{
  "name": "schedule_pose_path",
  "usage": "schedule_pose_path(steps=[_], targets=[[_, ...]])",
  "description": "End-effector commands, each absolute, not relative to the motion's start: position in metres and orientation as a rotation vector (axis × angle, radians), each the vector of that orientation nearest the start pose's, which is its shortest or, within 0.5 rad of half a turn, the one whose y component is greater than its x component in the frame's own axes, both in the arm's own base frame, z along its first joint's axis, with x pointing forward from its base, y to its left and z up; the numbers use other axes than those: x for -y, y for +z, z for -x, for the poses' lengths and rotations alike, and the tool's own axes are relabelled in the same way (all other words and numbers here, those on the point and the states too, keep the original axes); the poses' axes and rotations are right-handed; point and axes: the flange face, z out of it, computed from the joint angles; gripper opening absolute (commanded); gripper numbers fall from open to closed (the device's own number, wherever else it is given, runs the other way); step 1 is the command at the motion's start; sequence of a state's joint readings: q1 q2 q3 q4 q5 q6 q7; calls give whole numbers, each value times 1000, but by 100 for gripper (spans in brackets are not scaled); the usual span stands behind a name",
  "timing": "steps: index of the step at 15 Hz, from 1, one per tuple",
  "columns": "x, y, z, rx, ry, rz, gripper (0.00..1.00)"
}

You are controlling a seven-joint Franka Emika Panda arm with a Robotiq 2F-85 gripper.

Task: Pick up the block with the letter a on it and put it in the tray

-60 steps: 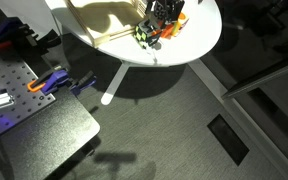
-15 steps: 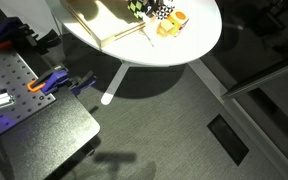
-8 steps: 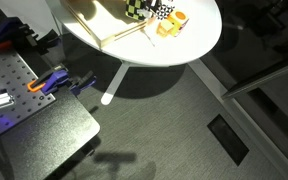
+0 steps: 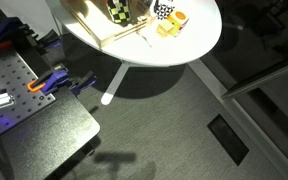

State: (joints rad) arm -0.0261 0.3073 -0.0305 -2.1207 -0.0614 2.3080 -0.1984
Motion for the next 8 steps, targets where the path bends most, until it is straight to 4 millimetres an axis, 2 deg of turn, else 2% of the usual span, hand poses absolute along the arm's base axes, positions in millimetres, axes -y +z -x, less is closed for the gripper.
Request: schedule_pose_path(steps=[1, 8], targets=[[31, 273, -545, 302, 292, 3129, 100], [12, 304, -521, 303, 493, 3100, 100]])
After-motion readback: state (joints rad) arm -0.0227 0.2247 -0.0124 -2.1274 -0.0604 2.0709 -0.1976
